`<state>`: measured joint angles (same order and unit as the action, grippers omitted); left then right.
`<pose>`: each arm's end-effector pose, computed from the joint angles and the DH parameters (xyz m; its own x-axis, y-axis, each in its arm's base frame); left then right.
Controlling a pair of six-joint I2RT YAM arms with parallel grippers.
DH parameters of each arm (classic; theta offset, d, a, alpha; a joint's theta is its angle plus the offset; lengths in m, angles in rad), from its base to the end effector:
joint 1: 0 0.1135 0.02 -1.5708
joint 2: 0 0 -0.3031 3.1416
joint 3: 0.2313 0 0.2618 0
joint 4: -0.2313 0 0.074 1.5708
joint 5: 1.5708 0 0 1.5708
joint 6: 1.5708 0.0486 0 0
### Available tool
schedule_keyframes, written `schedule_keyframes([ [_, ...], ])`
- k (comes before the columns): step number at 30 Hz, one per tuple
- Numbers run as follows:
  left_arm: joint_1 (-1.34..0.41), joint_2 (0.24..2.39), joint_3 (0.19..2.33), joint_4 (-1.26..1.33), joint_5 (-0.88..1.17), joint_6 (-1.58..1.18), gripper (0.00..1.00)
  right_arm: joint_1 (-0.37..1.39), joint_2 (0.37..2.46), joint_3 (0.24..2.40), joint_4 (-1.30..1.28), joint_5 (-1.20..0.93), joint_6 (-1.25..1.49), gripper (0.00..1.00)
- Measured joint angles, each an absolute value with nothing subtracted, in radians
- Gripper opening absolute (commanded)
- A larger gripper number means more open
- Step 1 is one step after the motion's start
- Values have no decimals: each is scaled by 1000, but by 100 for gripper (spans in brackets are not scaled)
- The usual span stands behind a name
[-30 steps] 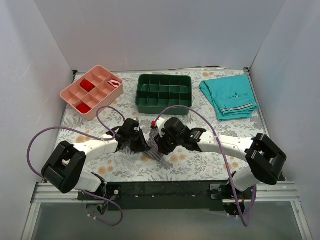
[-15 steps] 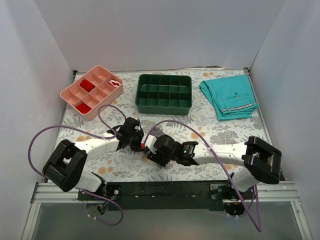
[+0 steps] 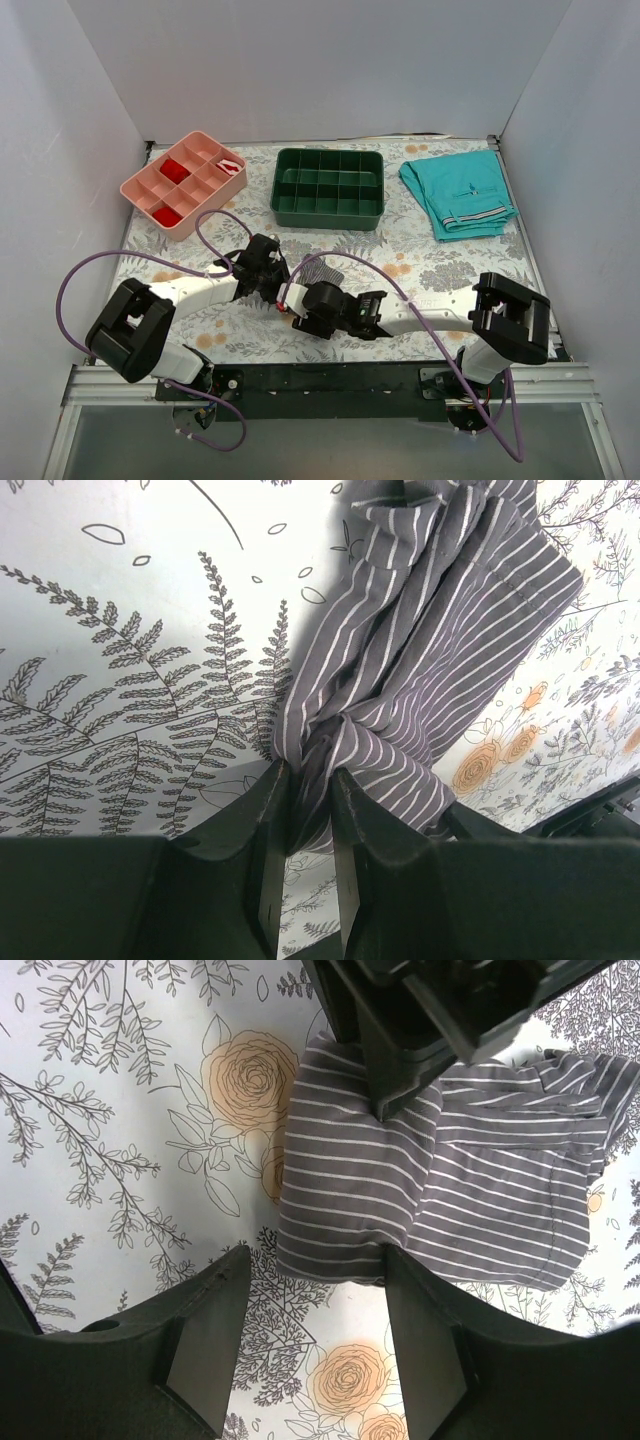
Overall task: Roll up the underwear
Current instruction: Roll the underwear to the center of the board.
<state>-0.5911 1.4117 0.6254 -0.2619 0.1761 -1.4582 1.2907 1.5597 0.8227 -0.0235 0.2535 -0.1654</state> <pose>0.2072 -0.1493 0.1692 -0.6982 -0.7096 0.0948 -0.6451 0.5662 -0.5130 0.1039 0.3170 0.2063 -0.0431 -0.7262 -0.6861 -0.8994 0.3271 -0.2898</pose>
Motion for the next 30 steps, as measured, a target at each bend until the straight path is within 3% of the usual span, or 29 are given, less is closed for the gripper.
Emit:
schedule_keyframes([
  [17, -578, 1422, 630, -261, 192, -1457, 6, 1298, 1663, 849, 32, 329, -194, 60],
  [26, -558, 1438, 640, -265, 221, -1451, 5, 1298, 1673, 842, 53, 342, -187, 40],
  [27, -554, 1441, 641, -265, 227, -1449, 5, 1298, 1676, 842, 56, 342, -188, 29],
  [30, -543, 1448, 645, -264, 240, -1445, 5, 1298, 1682, 844, 63, 342, -189, 19],
])
